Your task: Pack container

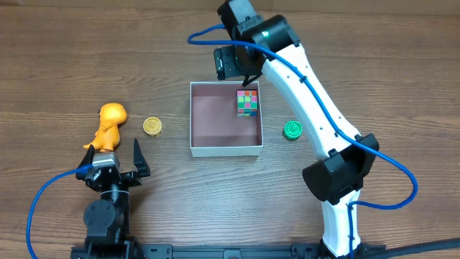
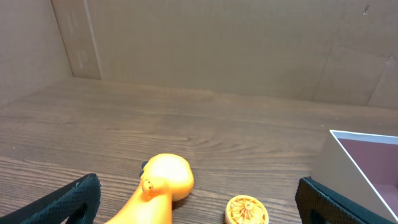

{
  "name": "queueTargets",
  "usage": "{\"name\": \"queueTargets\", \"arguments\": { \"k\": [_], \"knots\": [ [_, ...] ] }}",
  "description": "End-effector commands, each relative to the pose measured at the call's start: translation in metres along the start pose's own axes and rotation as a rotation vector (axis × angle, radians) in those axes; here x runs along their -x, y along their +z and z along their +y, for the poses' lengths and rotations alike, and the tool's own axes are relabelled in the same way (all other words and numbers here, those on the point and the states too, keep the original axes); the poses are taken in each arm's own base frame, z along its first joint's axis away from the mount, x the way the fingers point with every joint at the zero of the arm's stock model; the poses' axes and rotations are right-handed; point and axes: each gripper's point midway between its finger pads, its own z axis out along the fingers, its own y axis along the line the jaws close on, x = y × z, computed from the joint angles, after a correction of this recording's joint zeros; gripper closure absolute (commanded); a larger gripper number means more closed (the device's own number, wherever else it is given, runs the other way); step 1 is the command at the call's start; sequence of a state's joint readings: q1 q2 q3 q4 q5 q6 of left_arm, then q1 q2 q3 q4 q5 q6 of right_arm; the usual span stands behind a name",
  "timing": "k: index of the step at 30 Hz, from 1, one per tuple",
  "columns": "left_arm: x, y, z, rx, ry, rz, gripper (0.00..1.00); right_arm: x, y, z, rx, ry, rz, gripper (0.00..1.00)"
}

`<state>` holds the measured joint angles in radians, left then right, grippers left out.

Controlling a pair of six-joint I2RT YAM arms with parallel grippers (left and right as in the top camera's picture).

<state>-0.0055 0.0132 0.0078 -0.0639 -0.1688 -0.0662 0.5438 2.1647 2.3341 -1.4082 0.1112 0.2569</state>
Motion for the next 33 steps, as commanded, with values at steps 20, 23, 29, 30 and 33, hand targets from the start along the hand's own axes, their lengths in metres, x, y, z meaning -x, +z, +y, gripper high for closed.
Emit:
{"name": "queueTargets", "arguments": {
  "k": [20,23,29,30,33],
  "knots": [
    [-0.001,0.000,0.001,0.002,0.025,0.000,0.00,-0.091,0.056,0.004,0.002,0.034,0.329,0.96],
    [-0.001,0.000,0.001,0.002,0.025,0.000,0.00,-0.099,0.063,0.002,-0.008,0.032,0.354,0.96],
    [-0.001,0.000,0.001,0.002,0.025,0.000,0.00,-0.103,0.087,0.001,-0.002,0.035,0.336,0.96],
    [-0.001,0.000,0.001,0.002,0.025,0.000,0.00,-0.104,0.092,0.002,0.000,0.036,0.332,0.96],
    [-0.001,0.000,0.001,0.002,0.025,0.000,0.00,-0.108,0.103,0.001,0.002,0.036,0.326,0.96]
  ]
}}
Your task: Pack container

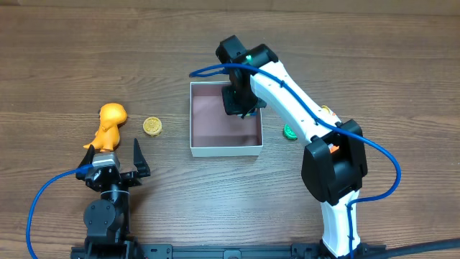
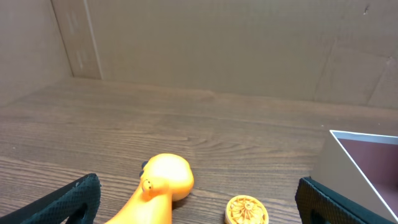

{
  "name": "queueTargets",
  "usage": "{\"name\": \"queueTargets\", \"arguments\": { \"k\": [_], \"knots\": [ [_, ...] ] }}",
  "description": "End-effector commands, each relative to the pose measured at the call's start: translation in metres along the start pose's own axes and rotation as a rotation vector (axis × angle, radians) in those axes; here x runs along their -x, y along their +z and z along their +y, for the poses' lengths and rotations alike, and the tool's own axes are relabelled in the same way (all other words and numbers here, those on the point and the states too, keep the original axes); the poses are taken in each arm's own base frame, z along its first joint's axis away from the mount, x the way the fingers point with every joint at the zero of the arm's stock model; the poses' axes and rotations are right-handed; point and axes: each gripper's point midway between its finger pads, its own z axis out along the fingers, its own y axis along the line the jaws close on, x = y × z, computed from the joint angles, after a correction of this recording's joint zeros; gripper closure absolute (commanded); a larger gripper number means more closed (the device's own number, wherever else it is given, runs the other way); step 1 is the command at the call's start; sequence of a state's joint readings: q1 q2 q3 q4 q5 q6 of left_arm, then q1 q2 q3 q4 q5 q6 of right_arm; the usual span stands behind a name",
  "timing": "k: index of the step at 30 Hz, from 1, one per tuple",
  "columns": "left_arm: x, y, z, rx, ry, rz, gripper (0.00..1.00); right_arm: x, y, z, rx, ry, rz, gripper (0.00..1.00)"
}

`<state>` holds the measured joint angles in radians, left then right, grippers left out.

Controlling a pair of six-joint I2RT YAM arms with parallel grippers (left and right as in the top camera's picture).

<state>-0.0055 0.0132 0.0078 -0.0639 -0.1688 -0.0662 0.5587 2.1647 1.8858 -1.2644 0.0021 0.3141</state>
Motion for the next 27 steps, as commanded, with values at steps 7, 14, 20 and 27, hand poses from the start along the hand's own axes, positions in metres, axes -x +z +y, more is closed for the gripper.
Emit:
{"name": "queueTargets", "arguments": {
  "k": [7,14,20,27],
  "knots": [
    [-0.001,0.000,0.001,0.002,0.025,0.000,0.00,-0.002,0.018,-0.006,-0.001,0.013,-0.006,0.96],
    [-0.001,0.000,0.001,0.002,0.025,0.000,0.00,0.009,0.019,-0.023,-0.016,0.049,-0.031,0.96],
    [-0.001,0.000,0.001,0.002,0.025,0.000,0.00,0.017,0.018,-0.031,-0.012,0.068,-0.049,0.96],
    [-0.001,0.000,0.001,0.002,0.025,0.000,0.00,0.017,0.018,-0.031,-0.011,0.066,-0.049,0.96]
  ]
}}
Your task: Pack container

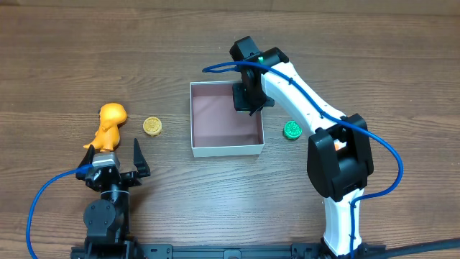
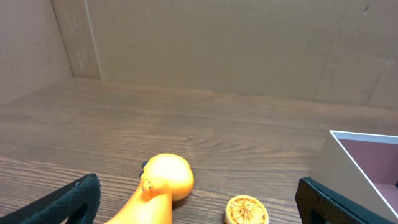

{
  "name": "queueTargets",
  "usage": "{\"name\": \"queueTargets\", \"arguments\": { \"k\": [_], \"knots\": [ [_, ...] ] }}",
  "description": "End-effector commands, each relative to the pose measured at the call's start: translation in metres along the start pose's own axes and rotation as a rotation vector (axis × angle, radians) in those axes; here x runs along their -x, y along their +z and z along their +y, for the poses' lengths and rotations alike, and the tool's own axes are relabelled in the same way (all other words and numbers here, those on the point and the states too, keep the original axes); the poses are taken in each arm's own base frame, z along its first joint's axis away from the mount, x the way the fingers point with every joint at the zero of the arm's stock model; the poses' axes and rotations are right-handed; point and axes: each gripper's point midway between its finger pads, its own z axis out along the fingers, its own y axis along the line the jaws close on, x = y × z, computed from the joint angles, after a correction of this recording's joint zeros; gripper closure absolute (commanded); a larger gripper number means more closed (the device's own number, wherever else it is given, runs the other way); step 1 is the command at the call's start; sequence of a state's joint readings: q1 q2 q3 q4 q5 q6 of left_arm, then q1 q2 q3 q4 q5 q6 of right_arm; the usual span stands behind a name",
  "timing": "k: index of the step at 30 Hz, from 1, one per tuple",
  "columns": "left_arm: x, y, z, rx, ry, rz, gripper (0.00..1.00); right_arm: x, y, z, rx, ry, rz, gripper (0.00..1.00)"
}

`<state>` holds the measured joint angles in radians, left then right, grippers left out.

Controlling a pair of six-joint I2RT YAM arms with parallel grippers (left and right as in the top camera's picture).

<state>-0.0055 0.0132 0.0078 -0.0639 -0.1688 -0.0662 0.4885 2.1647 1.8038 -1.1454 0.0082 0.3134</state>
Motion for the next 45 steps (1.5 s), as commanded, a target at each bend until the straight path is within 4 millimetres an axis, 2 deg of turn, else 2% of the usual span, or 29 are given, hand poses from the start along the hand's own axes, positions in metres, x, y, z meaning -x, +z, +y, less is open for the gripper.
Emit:
{"name": "queueTargets", "arguments": {
  "k": [1,8,12,20,25,28,31,34,37,40,41,43,45],
  "knots": [
    [-0.001,0.000,0.001,0.002,0.025,0.000,0.00,0.000,-0.001,-0.003,-0.013,-0.003,-0.010,0.96],
    [-0.001,0.000,0.001,0.002,0.025,0.000,0.00,0.001,-0.002,-0.002,-0.012,-0.003,-0.011,0.96],
    [-0.001,0.000,0.001,0.002,0.025,0.000,0.00,0.006,-0.014,0.002,0.001,-0.004,-0.024,0.96],
    [-0.001,0.000,0.001,0.002,0.025,0.000,0.00,0.020,-0.062,0.012,0.038,-0.001,-0.064,0.96],
    [-0.001,0.000,0.001,0.002,0.025,0.000,0.00,0.036,-0.103,0.011,0.053,0.009,-0.135,0.94],
    [-0.001,0.000,0.001,0.002,0.025,0.000,0.00,0.048,-0.134,-0.011,0.019,0.049,-0.193,0.92],
    [-0.001,0.000,0.001,0.002,0.025,0.000,0.00,0.050,-0.162,-0.051,-0.053,0.115,-0.213,0.89],
    [-0.001,0.000,0.001,0.002,0.025,0.000,0.00,0.046,-0.174,-0.084,-0.075,0.182,-0.193,0.88],
    [-0.001,0.000,0.001,0.002,0.025,0.000,0.00,0.043,-0.176,-0.113,-0.096,0.243,-0.172,0.88],
    [-0.001,0.000,0.001,0.002,0.025,0.000,0.00,0.044,-0.176,-0.132,-0.063,0.301,-0.162,0.85],
    [-0.001,0.000,0.001,0.002,0.025,0.000,0.00,0.044,-0.177,-0.140,-0.054,0.322,-0.160,0.81],
    [-0.001,0.000,0.001,0.002,0.025,0.000,0.00,0.045,-0.177,-0.154,-0.060,0.353,-0.160,0.67],
    [-0.001,0.000,0.001,0.002,0.025,0.000,0.00,0.045,-0.178,-0.168,-0.065,0.385,-0.161,0.60]
  ]
}}
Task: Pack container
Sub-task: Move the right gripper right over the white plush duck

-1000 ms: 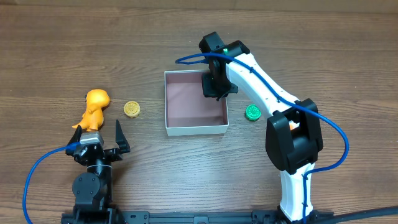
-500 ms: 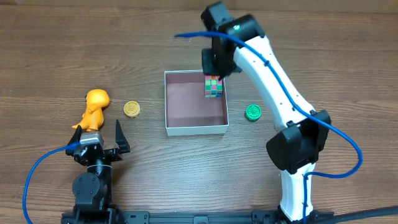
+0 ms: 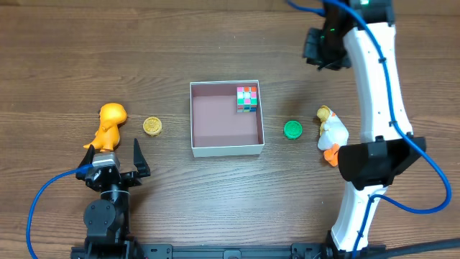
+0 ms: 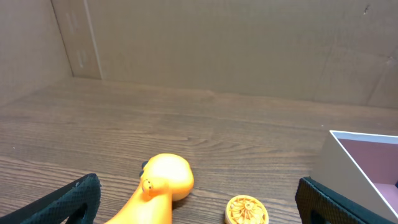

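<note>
The white box (image 3: 192, 119) with a pink floor stands mid-table, and its near corner (image 4: 348, 163) shows in the left wrist view. A multicoloured cube (image 3: 247, 99) lies in its far right corner. An orange dinosaur toy (image 3: 109, 124) (image 4: 163, 186) and a yellow ridged disc (image 3: 152, 126) (image 4: 247, 210) sit left of the box. My left gripper (image 3: 115, 162) (image 4: 198, 204) rests open just short of them, holding nothing. My right gripper (image 3: 323, 47) is raised at the far right, well clear of the box, with nothing in it.
A green disc (image 3: 292, 129) and a white-and-orange duck (image 3: 330, 134) lie right of the box. The right arm's white links run down the right side to its base (image 3: 356, 208). Cardboard walls (image 4: 217, 43) close off the back.
My right gripper was down in the box's far right corner over the cube. It is now up and off to the far right, and the cube lies uncovered in that corner. The left arm is unchanged.
First my right gripper hung just behind the box with the cube at its fingertips over the far right corner. At the following two moments it was low inside that corner, hiding the cube. Now the cube rests there alone and the arm is withdrawn.
</note>
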{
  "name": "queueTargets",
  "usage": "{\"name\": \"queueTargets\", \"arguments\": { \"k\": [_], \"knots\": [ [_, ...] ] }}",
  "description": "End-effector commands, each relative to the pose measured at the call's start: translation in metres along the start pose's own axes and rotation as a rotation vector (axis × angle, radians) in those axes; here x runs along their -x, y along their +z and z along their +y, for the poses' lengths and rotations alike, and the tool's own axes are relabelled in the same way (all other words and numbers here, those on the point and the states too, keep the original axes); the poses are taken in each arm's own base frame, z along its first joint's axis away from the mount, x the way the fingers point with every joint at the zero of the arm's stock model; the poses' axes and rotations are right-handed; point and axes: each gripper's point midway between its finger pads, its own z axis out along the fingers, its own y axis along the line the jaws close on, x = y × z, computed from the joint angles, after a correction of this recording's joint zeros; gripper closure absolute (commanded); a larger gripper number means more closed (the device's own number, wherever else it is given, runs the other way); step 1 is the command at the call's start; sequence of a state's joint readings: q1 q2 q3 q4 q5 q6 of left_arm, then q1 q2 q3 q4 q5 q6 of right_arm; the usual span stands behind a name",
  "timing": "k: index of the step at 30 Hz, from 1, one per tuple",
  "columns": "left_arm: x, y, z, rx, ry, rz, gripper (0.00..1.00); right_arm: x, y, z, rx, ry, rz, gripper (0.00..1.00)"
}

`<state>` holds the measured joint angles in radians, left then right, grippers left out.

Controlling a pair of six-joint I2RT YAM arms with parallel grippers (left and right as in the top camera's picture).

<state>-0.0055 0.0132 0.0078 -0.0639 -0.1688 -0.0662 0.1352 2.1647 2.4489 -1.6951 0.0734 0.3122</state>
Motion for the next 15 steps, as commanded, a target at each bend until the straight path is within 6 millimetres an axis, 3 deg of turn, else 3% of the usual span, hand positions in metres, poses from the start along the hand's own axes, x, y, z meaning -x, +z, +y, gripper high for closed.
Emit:
{"name": "queueTargets", "arguments": {
  "k": [1,5,9,15],
  "knots": [
    [-0.001,0.000,0.001,0.002,0.025,0.000,0.00,0.010,-0.010,-0.015,0.018,0.048,-0.030,0.51],
    [-0.001,0.000,0.001,0.002,0.025,0.000,0.00,0.011,-0.015,-0.035,0.031,0.097,-0.028,0.12],
    [-0.001,0.000,0.001,0.002,0.025,0.000,0.00,-0.001,-0.024,-0.060,0.017,0.117,-0.013,0.00],
    [-0.001,0.000,0.001,0.002,0.025,0.000,0.00,-0.043,-0.017,-0.105,-0.036,0.210,0.095,0.00]
  ]
}}
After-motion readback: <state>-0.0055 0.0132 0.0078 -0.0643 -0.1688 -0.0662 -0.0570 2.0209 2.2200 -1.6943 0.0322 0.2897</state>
